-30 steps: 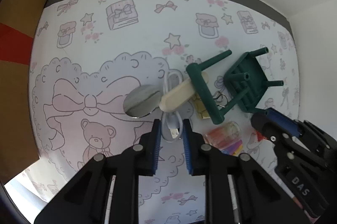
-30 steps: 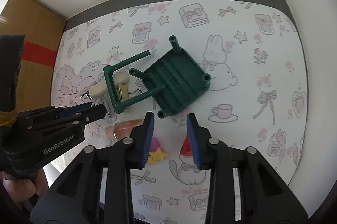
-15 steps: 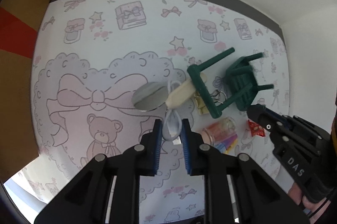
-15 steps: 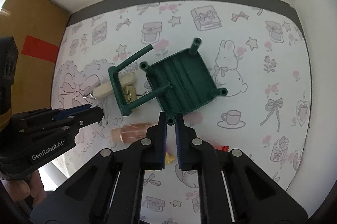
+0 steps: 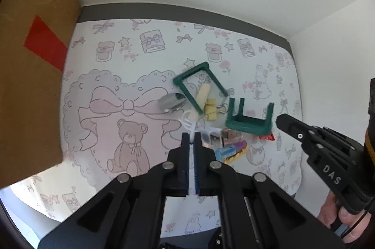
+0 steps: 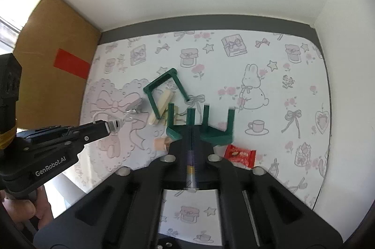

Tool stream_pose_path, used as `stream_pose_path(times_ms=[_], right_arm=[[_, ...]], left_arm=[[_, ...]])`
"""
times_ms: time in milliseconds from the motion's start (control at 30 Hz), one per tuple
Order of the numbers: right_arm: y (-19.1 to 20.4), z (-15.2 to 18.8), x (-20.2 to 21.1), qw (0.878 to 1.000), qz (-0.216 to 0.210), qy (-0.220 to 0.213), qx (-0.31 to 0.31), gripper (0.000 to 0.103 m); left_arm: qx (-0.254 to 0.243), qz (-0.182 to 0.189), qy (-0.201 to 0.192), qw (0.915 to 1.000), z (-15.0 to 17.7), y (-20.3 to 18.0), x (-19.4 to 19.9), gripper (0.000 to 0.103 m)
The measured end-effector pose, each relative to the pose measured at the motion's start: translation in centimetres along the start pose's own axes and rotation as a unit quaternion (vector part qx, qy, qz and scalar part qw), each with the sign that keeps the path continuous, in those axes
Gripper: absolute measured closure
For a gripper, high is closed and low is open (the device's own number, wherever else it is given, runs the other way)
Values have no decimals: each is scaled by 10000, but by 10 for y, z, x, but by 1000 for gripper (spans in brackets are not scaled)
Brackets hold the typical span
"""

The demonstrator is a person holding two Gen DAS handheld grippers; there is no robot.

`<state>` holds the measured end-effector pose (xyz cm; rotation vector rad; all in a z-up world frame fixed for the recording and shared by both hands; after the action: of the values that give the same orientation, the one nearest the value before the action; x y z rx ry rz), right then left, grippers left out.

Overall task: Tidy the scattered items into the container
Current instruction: 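Grasp the white USB cable with the left gripper while the right gripper grasps the yellow star clip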

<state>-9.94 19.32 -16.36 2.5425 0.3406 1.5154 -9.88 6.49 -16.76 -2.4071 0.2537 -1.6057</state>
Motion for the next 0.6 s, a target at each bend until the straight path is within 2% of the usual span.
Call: stream_pose_path(times_ms=[333,467,533,567,600], right_arm=[[22,0,45,9991,-81,-398,86,103],[19,11,47,9994,1,-339,59,98],[16,20,45,9995,-7,-302,5,81],[15,24,45,9996,8,-293,-3,65],[14,27,45,9996,27,-296,22,54]], left_arm=[[-39,114,-308,9995,2,3,42,100],[-25,113,-311,9994,10,6,48,100],[-7,106,-276,9996,15,8,49,100],[13,95,-240,9997,19,10,48,100],[29,82,-211,9997,22,11,47,100]])
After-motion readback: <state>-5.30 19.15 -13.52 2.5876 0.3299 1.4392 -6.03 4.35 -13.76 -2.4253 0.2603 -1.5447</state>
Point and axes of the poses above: each gripper's, at about its wrist camera, not at the fingertips, and x roughly against the way its jaws point, y to its left, z to its underside, the point moved 10 cm from there along -x, roughly the way its jaws point, and after that the axes turned 14 degrees about -y, right-handed, at the moved point
